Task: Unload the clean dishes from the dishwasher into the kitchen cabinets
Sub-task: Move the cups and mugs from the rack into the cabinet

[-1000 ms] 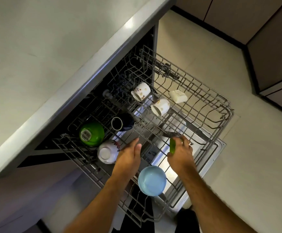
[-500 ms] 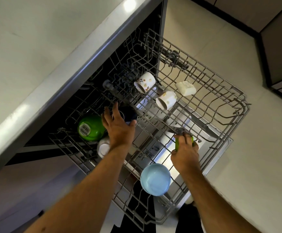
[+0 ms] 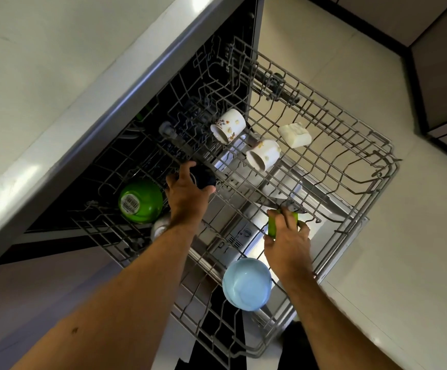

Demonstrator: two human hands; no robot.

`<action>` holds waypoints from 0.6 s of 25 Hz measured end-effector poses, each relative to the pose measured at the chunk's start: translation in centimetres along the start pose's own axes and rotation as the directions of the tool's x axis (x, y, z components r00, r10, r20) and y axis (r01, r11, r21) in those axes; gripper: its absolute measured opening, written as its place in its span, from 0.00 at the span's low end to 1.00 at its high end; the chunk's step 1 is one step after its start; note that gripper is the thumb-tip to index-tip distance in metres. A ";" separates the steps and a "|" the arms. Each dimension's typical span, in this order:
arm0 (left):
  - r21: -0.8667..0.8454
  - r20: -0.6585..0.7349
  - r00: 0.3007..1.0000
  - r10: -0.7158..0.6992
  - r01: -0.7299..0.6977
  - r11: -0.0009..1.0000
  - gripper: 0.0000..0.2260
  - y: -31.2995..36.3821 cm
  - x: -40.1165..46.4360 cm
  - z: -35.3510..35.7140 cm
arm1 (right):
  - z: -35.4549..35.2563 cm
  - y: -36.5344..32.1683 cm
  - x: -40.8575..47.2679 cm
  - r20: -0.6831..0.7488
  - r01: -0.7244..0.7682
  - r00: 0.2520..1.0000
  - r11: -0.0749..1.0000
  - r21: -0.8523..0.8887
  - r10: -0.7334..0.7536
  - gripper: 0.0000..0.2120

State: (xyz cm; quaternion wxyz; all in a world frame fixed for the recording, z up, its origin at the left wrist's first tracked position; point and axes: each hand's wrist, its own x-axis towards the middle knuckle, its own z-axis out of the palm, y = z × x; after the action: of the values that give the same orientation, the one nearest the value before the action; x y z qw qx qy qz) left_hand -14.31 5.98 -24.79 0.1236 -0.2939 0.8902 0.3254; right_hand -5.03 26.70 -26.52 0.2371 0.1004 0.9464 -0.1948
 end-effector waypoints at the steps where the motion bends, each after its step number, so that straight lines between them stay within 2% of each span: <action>1: -0.011 -0.012 1.000 0.007 -0.007 1.000 0.34 -0.2 -0.1 -0.1 | 0.0 0.0 0.0 0.003 -0.005 1.000 1.000 -0.005 0.005 0.28; 6: -0.081 -0.127 0.991 -0.034 0.024 0.996 0.43 -0.6 -0.2 -0.7 | -0.3 -0.2 0.4 0.032 -0.040 0.999 0.999 0.034 0.039 0.30; 8: -0.050 -0.134 0.991 -0.027 0.021 0.999 0.42 -0.4 -0.2 -1.1 | -0.4 -0.4 0.5 0.025 -0.050 0.999 0.997 0.055 0.048 0.31; 11: -0.072 -0.172 0.985 0.005 -0.018 0.997 0.40 0.0 -1.1 -1.9 | -0.8 0.0 0.7 0.024 -0.075 0.997 0.992 0.104 0.073 0.39; 15: -0.127 -0.194 0.980 0.041 -0.066 0.990 0.38 0.2 -3.4 -2.5 | -1.8 0.5 1.0 0.123 -0.076 0.990 0.995 0.060 0.068 0.46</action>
State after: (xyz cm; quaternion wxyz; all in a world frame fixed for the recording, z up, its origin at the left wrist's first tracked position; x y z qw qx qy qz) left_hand -11.77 5.99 -21.40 0.0091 -0.3072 0.8820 0.3574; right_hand -6.51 27.95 -25.72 0.2975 0.1302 0.9193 -0.2221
